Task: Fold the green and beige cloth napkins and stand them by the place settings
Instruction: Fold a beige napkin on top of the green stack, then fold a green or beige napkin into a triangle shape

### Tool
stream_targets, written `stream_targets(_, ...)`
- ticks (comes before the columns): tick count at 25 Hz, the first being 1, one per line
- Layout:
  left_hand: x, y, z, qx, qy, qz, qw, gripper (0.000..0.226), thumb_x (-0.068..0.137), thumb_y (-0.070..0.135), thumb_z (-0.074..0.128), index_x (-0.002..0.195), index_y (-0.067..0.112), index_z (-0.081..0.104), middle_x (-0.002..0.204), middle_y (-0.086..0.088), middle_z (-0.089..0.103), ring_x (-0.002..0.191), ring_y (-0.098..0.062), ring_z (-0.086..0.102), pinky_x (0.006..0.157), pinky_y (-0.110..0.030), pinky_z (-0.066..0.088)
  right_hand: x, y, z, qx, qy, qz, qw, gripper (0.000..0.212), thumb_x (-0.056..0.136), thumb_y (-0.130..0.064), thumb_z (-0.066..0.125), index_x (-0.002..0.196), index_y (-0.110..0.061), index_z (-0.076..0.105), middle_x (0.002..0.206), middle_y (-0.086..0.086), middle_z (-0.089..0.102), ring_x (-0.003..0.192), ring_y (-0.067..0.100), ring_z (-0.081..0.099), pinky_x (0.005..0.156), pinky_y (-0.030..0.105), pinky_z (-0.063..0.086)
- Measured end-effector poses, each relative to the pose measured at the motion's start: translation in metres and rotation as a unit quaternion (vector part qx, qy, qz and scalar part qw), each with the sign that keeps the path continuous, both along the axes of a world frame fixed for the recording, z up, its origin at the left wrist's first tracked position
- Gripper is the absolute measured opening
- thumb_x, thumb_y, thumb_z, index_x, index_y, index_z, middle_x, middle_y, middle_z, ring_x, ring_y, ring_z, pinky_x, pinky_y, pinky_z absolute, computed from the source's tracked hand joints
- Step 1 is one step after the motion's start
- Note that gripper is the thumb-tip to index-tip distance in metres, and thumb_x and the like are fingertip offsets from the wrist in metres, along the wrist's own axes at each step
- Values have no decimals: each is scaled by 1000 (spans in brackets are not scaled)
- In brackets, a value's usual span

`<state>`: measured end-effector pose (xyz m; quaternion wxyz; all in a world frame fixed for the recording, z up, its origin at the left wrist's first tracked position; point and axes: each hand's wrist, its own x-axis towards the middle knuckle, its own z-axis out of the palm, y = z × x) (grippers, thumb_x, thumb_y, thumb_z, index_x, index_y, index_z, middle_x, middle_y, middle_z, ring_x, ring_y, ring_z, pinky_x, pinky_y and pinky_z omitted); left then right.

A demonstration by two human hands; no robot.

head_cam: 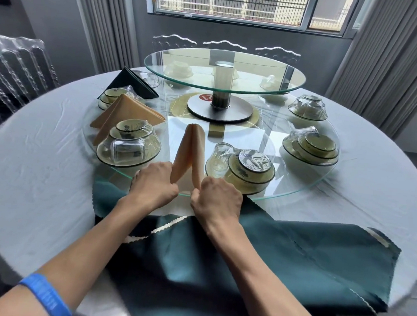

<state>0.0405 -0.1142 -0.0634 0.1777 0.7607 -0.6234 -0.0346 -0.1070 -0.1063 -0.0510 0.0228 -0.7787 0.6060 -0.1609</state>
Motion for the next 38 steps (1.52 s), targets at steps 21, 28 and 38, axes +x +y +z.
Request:
stream_targets(21, 13, 16, -11, -125, 54, 26, 990, 63, 84, 22, 69, 142, 11, 48, 133, -16, 59, 117, -37, 57, 93, -49, 51, -160, -53, 1, -86, -221, -203, 950, 24, 94, -29, 47, 95, -13, 65, 104, 18, 68, 95, 37, 60, 71, 36, 39)
stream_targets(28, -38, 42, 7, -241, 60, -123, 961, 31, 82, 14, 63, 112, 14, 67, 114, -4, 66, 102, -27, 61, 92, -41, 50, -183, -67, -33, 111, 71, -47, 990, 63, 102, -44, 29, 152, -7, 23, 160, 14, 20, 147, 25, 20, 118, 35, 15)
stream_targets(38, -102, 29, 13, -43, 41, -305, 950, 40, 93, 19, 57, 133, 20, 58, 129, 4, 64, 117, -14, 59, 104, -30, 43, -152, -23, -15, 74, 105, 31, 991, 61, 95, -57, 32, 140, -19, 48, 146, 9, 46, 134, 26, 40, 109, 40, 31)
